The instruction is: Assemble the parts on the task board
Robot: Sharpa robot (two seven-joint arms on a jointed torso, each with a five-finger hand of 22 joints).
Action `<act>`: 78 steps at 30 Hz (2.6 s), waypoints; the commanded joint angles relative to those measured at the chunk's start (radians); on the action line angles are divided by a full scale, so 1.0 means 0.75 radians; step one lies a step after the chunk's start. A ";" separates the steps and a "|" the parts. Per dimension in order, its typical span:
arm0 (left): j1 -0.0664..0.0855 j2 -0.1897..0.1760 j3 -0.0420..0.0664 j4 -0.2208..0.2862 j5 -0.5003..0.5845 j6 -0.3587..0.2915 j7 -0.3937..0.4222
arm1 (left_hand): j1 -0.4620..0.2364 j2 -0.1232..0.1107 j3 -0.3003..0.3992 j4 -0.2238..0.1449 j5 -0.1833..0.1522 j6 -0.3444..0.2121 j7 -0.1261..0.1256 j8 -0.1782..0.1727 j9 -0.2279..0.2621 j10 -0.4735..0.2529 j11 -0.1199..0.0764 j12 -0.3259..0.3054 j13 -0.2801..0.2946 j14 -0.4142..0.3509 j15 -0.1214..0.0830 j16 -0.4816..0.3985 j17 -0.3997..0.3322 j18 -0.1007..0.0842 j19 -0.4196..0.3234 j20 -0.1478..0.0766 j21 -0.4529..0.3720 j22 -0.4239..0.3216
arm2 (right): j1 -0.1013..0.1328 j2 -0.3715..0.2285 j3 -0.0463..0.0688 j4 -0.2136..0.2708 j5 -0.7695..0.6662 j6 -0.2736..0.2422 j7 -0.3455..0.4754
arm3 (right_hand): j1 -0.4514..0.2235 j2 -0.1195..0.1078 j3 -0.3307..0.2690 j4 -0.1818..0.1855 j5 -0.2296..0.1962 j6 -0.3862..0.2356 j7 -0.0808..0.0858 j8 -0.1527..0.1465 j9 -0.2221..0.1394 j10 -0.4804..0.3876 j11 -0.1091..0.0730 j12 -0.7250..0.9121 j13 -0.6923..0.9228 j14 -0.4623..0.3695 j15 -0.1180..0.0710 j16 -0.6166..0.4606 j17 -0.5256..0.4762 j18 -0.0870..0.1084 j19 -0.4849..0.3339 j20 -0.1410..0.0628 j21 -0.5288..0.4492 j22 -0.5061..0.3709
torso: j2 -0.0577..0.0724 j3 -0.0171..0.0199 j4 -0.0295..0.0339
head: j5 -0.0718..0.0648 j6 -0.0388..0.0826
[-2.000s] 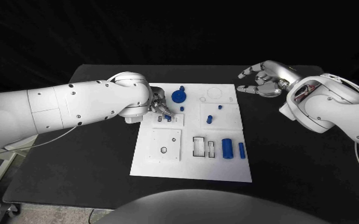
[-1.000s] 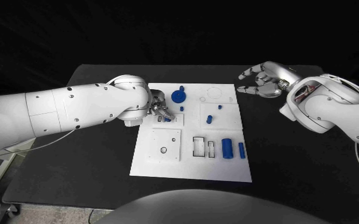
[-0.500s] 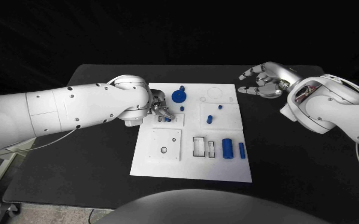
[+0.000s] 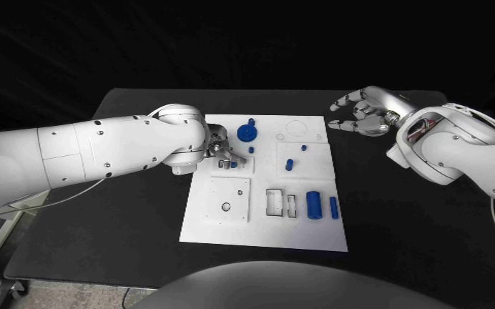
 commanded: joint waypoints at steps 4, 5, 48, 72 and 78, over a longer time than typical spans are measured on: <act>-0.002 0.002 0.000 -0.010 0.003 0.003 -0.001 | -0.095 0.020 -0.060 -0.001 -0.008 0.055 -0.004 0.022 0.031 0.146 -0.008 0.003 0.350 0.140 0.001 0.003 0.351 0.005 0.014 0.010 0.005 0.140 | -0.003 0.001 0.000 -0.002 0.001 0.016 -0.004 | 0.002 0.010 -0.002 -0.009 0.008 0.011 -0.003 -0.005 -0.003 -0.009 -0.002 -0.008 0.116 0.042 0.008 -0.007 -0.003 0.027 -0.012 0.000 -0.011 0.139 | 0.000 -0.0001 0.0000 | -0.004 0.000; -0.002 0.002 0.000 -0.011 0.004 0.002 -0.001 | -0.099 0.022 -0.064 -0.001 -0.008 0.060 -0.006 0.027 0.038 0.146 -0.009 0.003 0.350 0.140 0.000 0.003 0.351 0.005 0.015 0.009 0.006 0.141 | -0.003 0.001 0.000 -0.002 0.001 0.016 -0.004 | 0.002 0.010 -0.002 -0.009 0.008 0.011 -0.003 -0.005 -0.003 -0.009 -0.002 -0.008 0.116 0.042 0.008 -0.007 -0.003 0.027 -0.012 0.000 -0.011 0.139 | -0.001 0.0000 -0.0002 | -0.004 0.000; 0.136 -0.039 0.069 -0.126 -0.023 0.113 0.013 | 0.073 0.015 -0.133 -0.013 0.082 0.017 -0.042 0.178 0.365 0.146 -0.044 0.003 0.350 0.140 -0.035 0.003 0.351 -0.018 0.107 -0.025 0.057 0.225 | -0.007 -0.009 0.000 0.004 0.011 0.037 0.008 | -0.015 0.016 -0.009 0.003 0.021 0.011 -0.005 -0.010 -0.011 -0.009 -0.004 -0.010 0.113 0.042 0.007 -0.009 -0.005 0.027 -0.011 -0.001 -0.016 0.138 | 0.002 -0.0061 0.0047 | 0.006 0.000; 0.068 0.077 0.068 -0.337 0.000 0.061 0.080 | 0.124 0.023 -0.151 -0.015 0.129 -0.043 -0.023 0.135 0.397 0.146 -0.028 0.003 0.350 0.140 -0.021 0.003 0.351 -0.012 0.084 -0.015 0.035 0.210 | -0.008 0.000 0.000 -0.001 0.013 0.026 0.017 | -0.015 0.020 -0.008 0.004 0.038 0.012 -0.005 -0.013 -0.016 -0.009 -0.004 -0.011 0.111 0.042 0.007 -0.011 -0.008 0.028 -0.011 -0.001 -0.022 0.137 | 0.004 -0.0049 -0.0004 | 0.019 0.000; 0.056 0.087 0.068 -0.356 0.000 0.067 0.082 | 0.153 0.025 -0.148 -0.024 0.171 -0.042 -0.022 0.132 0.410 0.146 -0.026 0.003 0.350 0.140 -0.018 0.003 0.351 -0.011 0.083 -0.011 0.033 0.211 | -0.009 -0.001 0.000 -0.001 0.013 0.025 0.018 | -0.015 0.020 -0.008 0.004 0.038 0.012 -0.005 -0.013 -0.016 -0.009 -0.004 -0.011 0.111 0.042 0.007 -0.011 -0.008 0.028 -0.011 -0.001 -0.022 0.137 | 0.004 -0.0054 0.0010 | 0.017 0.000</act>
